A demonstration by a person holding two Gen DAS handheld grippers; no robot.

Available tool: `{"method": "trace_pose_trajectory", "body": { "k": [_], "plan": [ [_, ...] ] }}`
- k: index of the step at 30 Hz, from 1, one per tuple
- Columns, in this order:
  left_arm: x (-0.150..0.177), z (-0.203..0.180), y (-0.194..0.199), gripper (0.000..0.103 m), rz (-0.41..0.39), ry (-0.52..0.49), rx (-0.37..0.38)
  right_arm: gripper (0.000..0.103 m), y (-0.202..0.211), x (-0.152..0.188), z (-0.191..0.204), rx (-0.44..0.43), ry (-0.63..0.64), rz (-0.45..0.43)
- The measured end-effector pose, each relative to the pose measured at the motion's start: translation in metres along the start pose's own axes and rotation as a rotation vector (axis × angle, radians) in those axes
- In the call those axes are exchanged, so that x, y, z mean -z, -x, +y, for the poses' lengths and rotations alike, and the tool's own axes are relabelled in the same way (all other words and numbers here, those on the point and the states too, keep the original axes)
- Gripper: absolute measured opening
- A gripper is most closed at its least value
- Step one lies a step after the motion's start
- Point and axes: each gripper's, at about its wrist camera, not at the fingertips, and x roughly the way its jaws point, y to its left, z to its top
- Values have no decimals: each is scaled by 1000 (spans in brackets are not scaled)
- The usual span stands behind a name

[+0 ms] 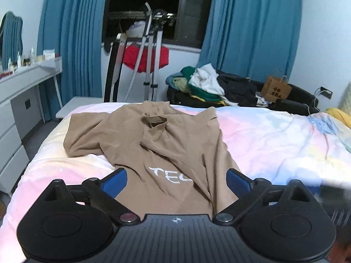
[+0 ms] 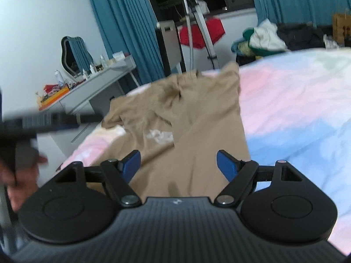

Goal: Fold clothes

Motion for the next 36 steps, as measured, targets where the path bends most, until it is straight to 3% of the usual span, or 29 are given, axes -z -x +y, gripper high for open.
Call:
{"method": "trace_pose_trajectory", "body": {
  "k": [7, 11, 15, 22, 29, 36],
  "plan": [
    [20, 12, -4, 100, 13, 46, -9, 79, -5, -60, 19, 2, 38, -112],
    [25, 19, -14, 100, 37, 59, -21, 79, -16, -45, 9, -4, 25, -177],
    [30, 25, -22, 100, 67, 74, -38, 79, -32, -21, 4, -3, 29, -82],
    [32, 34, -35, 100, 97, 99, -79, 79, -15, -28, -2, -20, 20, -138],
    [11, 79, -65, 100, 121, 302, -144, 79, -16, -26, -21, -10, -73, -113],
    [-18, 160, -106, 99, 75, 638, -185, 80, -9, -24, -46, -6, -198, -109]
  ]
}}
